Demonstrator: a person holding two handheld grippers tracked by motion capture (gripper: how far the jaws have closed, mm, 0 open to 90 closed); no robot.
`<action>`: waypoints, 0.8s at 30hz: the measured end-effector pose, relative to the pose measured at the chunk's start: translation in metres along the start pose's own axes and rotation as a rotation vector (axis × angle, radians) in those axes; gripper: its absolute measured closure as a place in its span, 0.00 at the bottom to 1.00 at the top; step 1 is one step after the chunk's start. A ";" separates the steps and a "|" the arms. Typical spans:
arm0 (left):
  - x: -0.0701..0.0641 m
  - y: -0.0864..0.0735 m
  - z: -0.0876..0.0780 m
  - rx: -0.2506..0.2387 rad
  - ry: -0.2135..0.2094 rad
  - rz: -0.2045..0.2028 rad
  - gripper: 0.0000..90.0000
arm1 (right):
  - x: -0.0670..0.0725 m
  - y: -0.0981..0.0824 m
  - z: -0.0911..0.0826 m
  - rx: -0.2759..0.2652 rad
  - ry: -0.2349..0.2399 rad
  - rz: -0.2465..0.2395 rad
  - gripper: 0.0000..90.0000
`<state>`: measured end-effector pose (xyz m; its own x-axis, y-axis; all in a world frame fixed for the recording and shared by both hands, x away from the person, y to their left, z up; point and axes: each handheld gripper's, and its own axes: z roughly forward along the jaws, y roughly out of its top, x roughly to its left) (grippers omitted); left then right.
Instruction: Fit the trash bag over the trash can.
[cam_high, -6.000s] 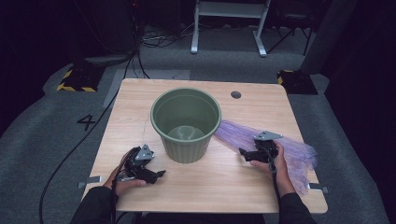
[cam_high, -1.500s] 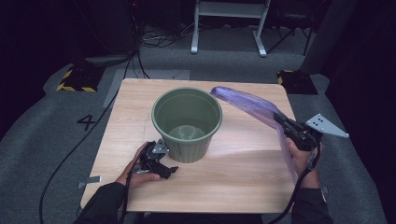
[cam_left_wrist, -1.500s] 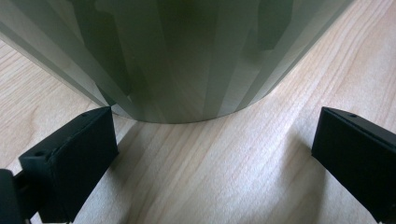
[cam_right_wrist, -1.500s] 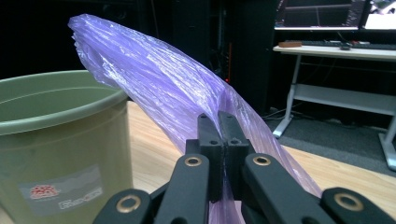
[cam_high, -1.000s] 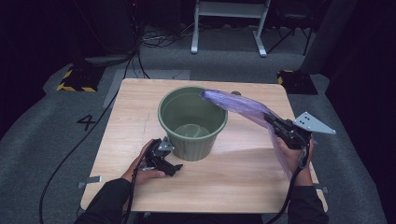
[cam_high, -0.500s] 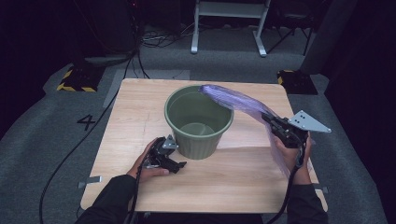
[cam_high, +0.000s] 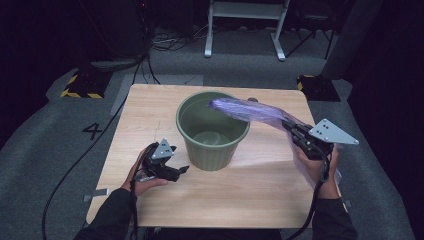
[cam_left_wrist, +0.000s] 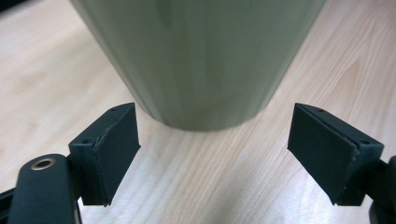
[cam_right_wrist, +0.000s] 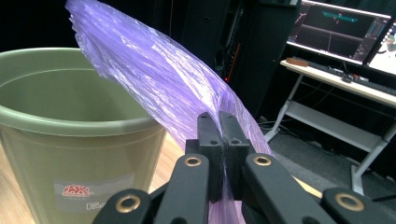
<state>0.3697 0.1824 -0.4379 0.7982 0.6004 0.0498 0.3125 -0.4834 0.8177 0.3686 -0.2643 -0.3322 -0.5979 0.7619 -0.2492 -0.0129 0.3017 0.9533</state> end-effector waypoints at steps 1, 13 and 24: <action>0.000 0.003 -0.007 -0.021 0.009 0.002 0.18 | 0.000 0.001 0.000 0.003 0.004 -0.007 1.00; 0.002 0.041 -0.051 -0.162 0.038 0.054 0.20 | 0.009 0.010 0.009 0.063 0.045 -0.092 1.00; 0.012 0.076 -0.062 -0.195 0.044 0.073 0.20 | 0.014 0.014 0.016 0.085 0.061 -0.135 1.00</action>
<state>0.3711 0.1922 -0.3398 0.7906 0.5973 0.1345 0.1454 -0.3965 0.9064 0.3725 -0.2404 -0.3251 -0.6431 0.6753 -0.3611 -0.0307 0.4484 0.8933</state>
